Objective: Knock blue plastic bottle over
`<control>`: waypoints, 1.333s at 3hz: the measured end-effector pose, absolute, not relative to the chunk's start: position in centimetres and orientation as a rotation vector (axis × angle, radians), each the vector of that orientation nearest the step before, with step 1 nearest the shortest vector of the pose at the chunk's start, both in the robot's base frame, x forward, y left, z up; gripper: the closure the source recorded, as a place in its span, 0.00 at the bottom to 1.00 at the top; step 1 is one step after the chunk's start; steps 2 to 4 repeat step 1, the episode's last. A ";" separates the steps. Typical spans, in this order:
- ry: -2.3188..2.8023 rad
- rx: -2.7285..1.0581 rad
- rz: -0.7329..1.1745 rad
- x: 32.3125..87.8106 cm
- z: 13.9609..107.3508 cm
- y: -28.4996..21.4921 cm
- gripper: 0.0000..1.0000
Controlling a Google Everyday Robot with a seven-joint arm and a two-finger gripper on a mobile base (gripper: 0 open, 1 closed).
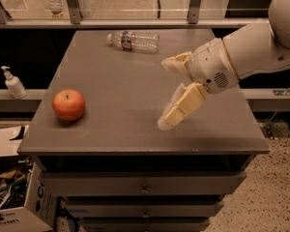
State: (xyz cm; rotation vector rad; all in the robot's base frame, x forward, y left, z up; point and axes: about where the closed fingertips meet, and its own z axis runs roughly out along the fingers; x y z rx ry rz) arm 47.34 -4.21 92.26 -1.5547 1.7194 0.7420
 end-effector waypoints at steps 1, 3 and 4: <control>1.719 -1.555 0.742 47.3 92.3 -4.2 0.00; 1.719 -1.555 0.742 47.3 92.3 -4.2 0.00; 1.719 -1.555 0.742 47.3 92.3 -4.2 0.00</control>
Offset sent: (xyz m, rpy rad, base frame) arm 0.0000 0.0000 0.0000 0.0000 0.0000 0.0000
